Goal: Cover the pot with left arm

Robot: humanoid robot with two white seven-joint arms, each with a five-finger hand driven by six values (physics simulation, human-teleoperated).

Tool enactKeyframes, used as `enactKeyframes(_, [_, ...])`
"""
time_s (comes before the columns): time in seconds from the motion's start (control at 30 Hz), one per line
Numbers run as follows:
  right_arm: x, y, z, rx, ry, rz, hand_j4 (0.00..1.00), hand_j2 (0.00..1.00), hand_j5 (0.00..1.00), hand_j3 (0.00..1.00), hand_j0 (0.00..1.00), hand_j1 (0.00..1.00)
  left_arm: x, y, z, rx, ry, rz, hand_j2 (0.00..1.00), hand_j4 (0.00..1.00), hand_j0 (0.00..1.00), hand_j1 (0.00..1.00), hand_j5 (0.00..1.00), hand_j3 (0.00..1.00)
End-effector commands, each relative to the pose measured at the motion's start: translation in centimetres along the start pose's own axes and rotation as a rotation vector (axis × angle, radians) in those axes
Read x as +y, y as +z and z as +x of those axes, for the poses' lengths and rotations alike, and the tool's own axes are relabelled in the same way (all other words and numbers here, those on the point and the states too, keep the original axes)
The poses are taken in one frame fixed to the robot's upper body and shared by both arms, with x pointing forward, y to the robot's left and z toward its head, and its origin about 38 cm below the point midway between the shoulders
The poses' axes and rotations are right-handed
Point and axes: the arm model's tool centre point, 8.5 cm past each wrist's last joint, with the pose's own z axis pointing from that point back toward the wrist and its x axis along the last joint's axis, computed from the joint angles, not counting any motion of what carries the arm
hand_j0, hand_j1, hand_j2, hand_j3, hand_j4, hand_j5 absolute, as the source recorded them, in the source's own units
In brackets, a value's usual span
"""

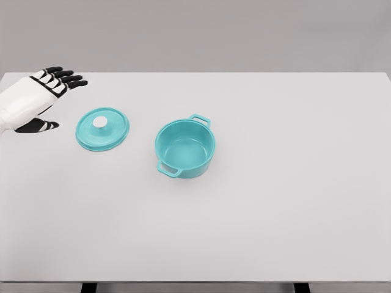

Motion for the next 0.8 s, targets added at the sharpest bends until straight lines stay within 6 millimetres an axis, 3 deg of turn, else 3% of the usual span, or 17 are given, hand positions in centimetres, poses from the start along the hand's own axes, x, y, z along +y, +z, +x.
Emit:
enactKeyframes(0.0, [0.0, 0.0, 0.0, 0.0, 0.001, 0.0, 1.0, 1.0, 1.0, 1.0, 1.0, 1.0, -0.1, 0.2, -0.3, 0.009, 0.009, 0.001, 1.0, 1.0, 1.0, 1.0, 1.0, 1.0])
enactKeyframes(0.23, [0.0, 0.0, 0.0, 0.0, 0.001, 0.0, 1.0, 1.0, 1.0, 1.0, 1.0, 1.0, -0.6, 0.3, -0.4, 0.007, 0.073, 0.013, 1.0, 1.0, 1.0, 1.0, 1.0, 1.0])
enactKeyframes(0.33, [0.0, 0.0, 0.0, 0.0, 0.001, 0.0, 1.0, 1.0, 1.0, 1.0, 1.0, 1.0, -2.5, 0.5, -0.9, 0.015, 0.092, -0.202, 1.0, 1.0, 1.0, 1.0, 1.0, 1.0])
enactKeyframes(0.4, [0.0, 0.0, 0.0, 0.0, 0.001, 0.0, 1.0, 1.0, 1.0, 1.0, 1.0, 1.0, -2.6, -0.3, -2.1, 0.025, 0.101, -0.322, 1.0, 1.0, 1.0, 1.0, 1.0, 1.0])
enactKeyframes(0.47, [0.0, 0.0, 0.0, 0.0, 0.001, 0.0, 1.0, 1.0, 1.0, 1.0, 1.0, 1.0, -3.8, -3.4, -3.2, 0.017, 0.146, -0.37, 1.0, 1.0, 1.0, 1.0, 1.0, 1.0])
enactKeyframes(0.53, [0.0, 0.0, 0.0, 0.0, -0.001, 0.0, 1.0, 1.0, 1.0, 1.0, 1.0, 1.0, -4.4, -4.3, -3.0, -0.01, 0.189, -0.384, 0.81, 0.81, 0.81, 0.81, 0.81, 0.81])
enactKeyframes(0.57, [0.0, 0.0, 0.0, 0.0, 0.001, 0.0, 1.0, 1.0, 1.0, 1.0, 1.0, 1.0, -4.2, -4.6, -3.0, -0.014, 0.185, -0.384, 0.76, 0.76, 0.76, 0.76, 0.76, 0.76])
enactKeyframes(0.77, [0.0, 0.0, 0.0, 0.0, 0.001, 0.0, 1.0, 1.0, 1.0, 1.0, 1.0, 1.0, -4.4, -6.2, -3.5, -0.009, 0.22, -0.373, 0.74, 0.74, 0.74, 0.74, 0.74, 0.74])
